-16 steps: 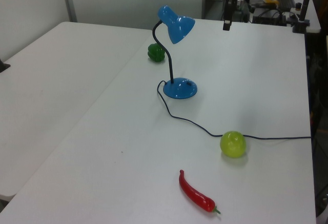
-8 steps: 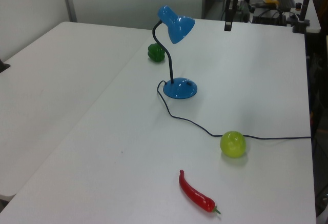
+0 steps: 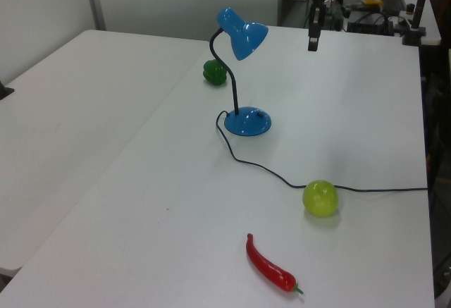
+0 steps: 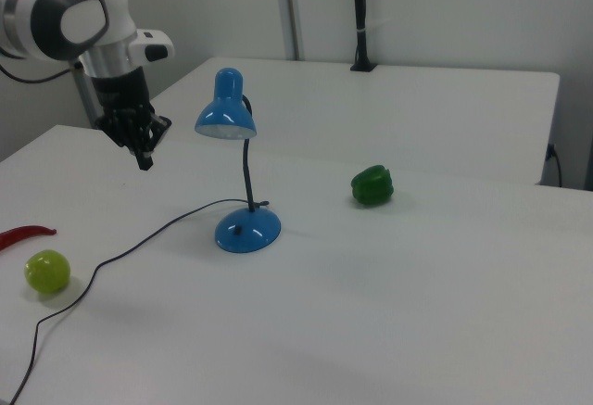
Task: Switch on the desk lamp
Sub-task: 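Move the gripper down toward the blue lamp's round base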
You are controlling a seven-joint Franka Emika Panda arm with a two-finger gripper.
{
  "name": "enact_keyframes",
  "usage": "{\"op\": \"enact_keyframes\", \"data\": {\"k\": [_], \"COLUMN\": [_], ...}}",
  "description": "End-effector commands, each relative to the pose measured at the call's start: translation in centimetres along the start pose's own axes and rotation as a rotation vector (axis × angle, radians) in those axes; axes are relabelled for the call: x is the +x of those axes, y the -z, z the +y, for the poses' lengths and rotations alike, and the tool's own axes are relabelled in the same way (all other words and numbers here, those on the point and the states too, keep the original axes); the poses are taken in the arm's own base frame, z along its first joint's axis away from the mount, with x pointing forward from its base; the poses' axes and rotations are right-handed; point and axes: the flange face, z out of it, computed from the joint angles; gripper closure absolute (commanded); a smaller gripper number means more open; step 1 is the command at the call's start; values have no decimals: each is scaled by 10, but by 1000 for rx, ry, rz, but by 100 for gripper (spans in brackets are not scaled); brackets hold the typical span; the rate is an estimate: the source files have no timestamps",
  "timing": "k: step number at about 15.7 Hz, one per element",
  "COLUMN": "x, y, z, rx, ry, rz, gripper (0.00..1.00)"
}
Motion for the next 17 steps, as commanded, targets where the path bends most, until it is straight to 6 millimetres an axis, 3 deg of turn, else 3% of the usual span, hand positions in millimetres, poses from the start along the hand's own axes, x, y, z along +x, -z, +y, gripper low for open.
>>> {"op": "enact_keyframes", "data": {"k": [1,8,17], "x": [-1,9,28], "y": [-22,-90,-144], "z": [4,9,20], "rx": [13,-7,-29], "ry": [12,10,-10], "rz": [16,25,120], "gripper": [100,100,100]}}
